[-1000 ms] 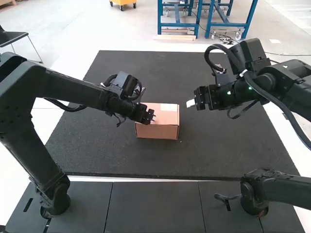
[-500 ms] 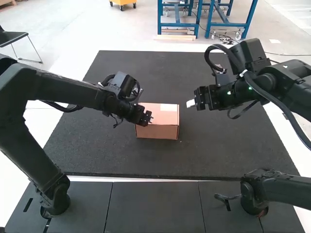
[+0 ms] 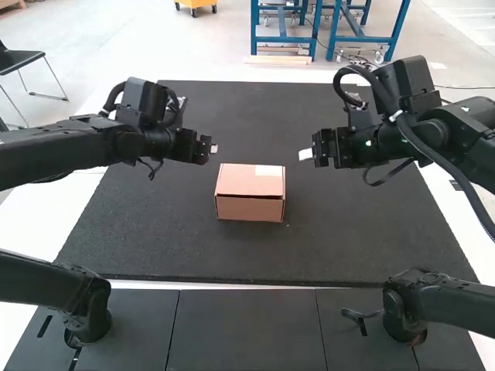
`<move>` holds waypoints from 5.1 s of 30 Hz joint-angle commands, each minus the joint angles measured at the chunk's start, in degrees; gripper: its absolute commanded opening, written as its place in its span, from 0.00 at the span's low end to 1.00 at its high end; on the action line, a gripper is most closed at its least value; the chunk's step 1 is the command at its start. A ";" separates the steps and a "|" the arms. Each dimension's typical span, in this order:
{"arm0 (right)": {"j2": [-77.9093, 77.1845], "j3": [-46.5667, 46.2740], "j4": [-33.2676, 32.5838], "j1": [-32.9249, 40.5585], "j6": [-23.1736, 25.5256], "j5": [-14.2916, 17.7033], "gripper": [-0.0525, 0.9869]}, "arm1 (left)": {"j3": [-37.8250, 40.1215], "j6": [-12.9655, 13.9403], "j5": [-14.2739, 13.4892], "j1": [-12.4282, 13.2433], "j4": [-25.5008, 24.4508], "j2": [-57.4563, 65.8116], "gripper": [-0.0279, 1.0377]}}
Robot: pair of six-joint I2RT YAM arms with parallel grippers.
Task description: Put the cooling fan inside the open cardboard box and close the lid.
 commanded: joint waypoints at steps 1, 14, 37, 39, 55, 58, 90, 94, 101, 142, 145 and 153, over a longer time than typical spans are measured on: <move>-1.68 -0.18 2.12 -0.56 0.95 2.69 0.92 | -1.37 2.54 -0.65 2.13 2.33 -4.15 0.93; -8.80 -7.56 13.02 -6.28 1.03 6.82 0.92 | -14.81 2.98 0.93 8.01 16.92 -16.45 0.93; -26.38 -31.82 39.21 -21.92 -5.38 8.14 0.92 | -33.71 1.31 5.68 13.29 25.36 -47.48 0.93; -26.38 -32.53 41.59 -22.97 -5.47 8.05 0.92 | -33.88 1.40 7.70 14.08 25.19 -48.71 0.93; -33.94 -47.64 57.76 -21.57 -5.29 7.53 0.92 | -44.08 3.34 9.02 16.28 29.05 -66.11 0.93; -37.19 -50.19 58.37 -20.86 -5.29 7.53 0.92 | -44.87 3.16 8.75 16.98 28.79 -65.67 0.93; -49.58 -54.85 42.38 -29.83 -9.60 -0.30 0.92 | -47.16 -0.53 7.70 28.49 12.97 -65.76 0.93; -49.67 -54.85 41.59 -30.97 -9.60 3.83 0.92 | -47.16 -0.27 7.52 27.61 12.27 -65.76 0.93; -49.67 -54.94 41.76 -31.32 -7.67 8.76 0.93 | -47.16 3.25 7.52 28.05 12.88 -65.76 0.93; -49.67 -54.94 41.06 -30.97 -8.02 8.23 0.93 | -47.16 3.60 7.52 28.93 12.53 -65.76 0.93; -49.67 -54.94 41.06 -30.88 -8.02 8.23 0.92 | -47.16 3.60 7.52 28.93 12.53 -65.76 0.93; -49.67 -54.94 41.06 -30.97 -8.02 8.23 0.93 | -47.16 3.60 7.52 28.93 12.53 -65.76 0.93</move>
